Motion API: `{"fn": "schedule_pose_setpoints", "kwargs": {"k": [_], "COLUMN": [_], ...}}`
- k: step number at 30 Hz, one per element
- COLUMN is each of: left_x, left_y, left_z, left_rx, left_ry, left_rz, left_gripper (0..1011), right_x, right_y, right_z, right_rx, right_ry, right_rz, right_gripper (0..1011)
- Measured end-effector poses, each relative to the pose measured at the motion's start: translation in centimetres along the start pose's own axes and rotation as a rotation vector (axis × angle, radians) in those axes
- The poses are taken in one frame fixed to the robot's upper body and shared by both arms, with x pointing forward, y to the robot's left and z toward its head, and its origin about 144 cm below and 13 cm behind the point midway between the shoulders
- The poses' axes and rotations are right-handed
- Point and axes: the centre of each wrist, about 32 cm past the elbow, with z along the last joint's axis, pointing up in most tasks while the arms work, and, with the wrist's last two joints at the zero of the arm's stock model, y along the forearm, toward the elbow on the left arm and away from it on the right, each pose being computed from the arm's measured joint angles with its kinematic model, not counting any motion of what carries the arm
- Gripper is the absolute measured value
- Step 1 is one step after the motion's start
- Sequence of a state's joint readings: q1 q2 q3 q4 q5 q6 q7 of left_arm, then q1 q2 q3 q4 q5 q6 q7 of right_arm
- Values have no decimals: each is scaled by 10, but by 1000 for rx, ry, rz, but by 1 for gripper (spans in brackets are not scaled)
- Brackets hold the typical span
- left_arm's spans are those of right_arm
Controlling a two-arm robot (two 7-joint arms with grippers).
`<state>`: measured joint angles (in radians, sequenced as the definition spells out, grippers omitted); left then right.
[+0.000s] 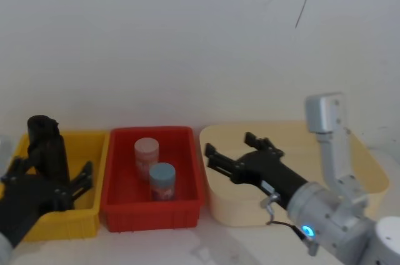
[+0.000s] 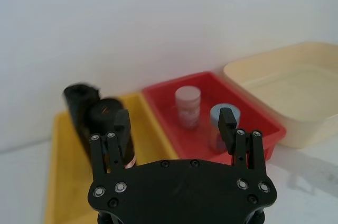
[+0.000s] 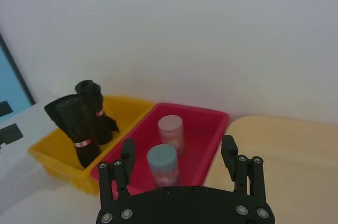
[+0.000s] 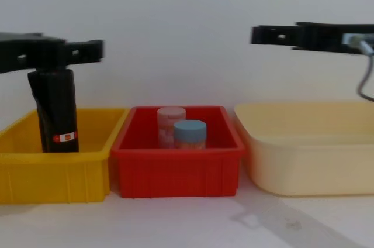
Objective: Pick up the garbage bag with the one hand and transfer it to the other hand.
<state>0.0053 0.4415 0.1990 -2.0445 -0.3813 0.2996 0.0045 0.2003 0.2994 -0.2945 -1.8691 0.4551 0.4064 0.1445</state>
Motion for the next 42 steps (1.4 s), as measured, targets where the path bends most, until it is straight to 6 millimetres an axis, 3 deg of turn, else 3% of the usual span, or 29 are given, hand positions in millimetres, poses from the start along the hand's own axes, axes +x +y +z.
{"fn": "schedule_pose_setpoints", "kwargs": {"k": [7,15,25,42], "left_x": [13,28,52,70], "left_y": [22,27,5,-46], "left_z": [-4,-7,-19,-39], "left_rx": [29,34,14,28], "left_ry": [57,96,138,165], "left_rz": [58,85,61,29], "left_gripper": [1002,1001,1001,1002], "right_x": [-10,-22,-29,-31], "right_y": [24,48,69,89], "right_z": [2,3,4,-1], "right_rx": [-26,-55,-82,-131], "right_ry": [-16,-37,-56,-66], "right_rz": [43,83,106,122], "right_gripper": [1000,1000,1000,1000]}}
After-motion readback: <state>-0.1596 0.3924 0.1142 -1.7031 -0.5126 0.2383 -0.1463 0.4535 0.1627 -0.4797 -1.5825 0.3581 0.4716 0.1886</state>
